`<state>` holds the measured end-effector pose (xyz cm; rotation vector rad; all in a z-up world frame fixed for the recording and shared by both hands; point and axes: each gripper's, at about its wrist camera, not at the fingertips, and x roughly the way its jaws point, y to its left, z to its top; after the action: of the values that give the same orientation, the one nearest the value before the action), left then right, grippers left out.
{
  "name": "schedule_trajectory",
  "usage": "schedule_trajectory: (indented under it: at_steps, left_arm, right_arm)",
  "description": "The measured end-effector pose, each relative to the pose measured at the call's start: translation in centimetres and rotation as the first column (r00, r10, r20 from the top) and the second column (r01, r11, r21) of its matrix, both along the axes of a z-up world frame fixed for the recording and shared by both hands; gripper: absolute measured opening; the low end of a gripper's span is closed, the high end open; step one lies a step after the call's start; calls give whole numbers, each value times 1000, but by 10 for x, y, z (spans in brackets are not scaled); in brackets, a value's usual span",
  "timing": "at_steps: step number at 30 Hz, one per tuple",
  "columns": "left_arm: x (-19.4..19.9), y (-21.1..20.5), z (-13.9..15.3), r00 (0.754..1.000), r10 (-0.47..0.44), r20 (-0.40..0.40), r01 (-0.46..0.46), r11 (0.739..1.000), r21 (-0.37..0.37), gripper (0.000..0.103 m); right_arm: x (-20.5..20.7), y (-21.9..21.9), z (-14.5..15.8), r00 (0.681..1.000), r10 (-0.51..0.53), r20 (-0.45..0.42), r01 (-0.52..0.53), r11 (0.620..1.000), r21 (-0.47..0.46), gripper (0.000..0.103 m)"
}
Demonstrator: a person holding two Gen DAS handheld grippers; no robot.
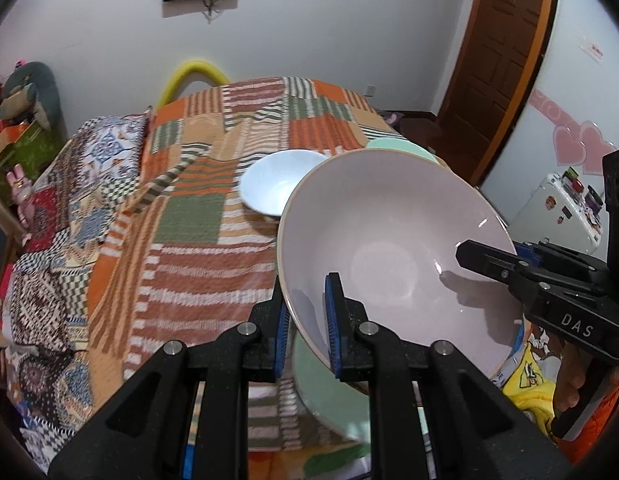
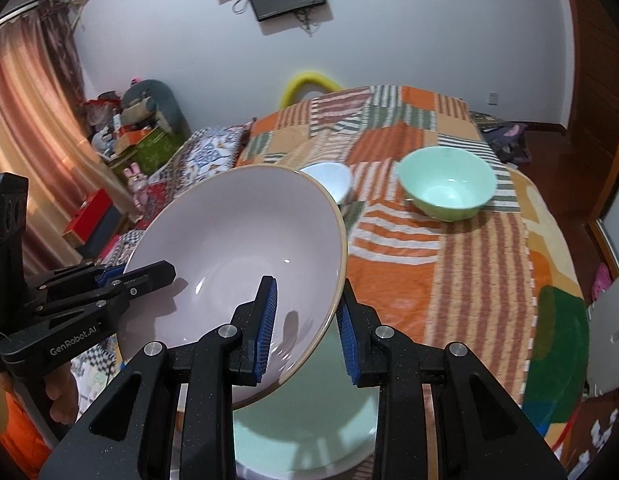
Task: Organize plates and bowls
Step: 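Lift and carry the pink bowl with both tools toward the plate stack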
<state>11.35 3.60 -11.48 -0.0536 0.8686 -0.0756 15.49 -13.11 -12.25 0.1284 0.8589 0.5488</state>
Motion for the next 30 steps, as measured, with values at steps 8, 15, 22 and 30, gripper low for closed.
schedule_trajectory:
  at_steps: [8, 15, 22, 30]
  left_arm:
    - [-29, 38, -1, 996, 86, -1, -86, 996, -2, 16]
    - [-49, 71, -15, 987, 158, -27, -158, 987, -12, 16]
    - [-58, 100, -40, 975, 212, -68, -214, 977, -22, 16]
    - [-57, 125, -69, 961, 246, -123, -251, 968, -28, 16]
  right_arm:
    - [-12, 37, -2, 996, 91, -2, -91, 996, -3, 27]
    - [-18, 71, -12, 986, 164, -28, -164, 986, -7, 27]
    - [-19, 102, -28, 974, 219, -65, -221, 975, -29, 27]
    - [-20, 132, -46, 961, 253, -109, -261, 963, -69, 27]
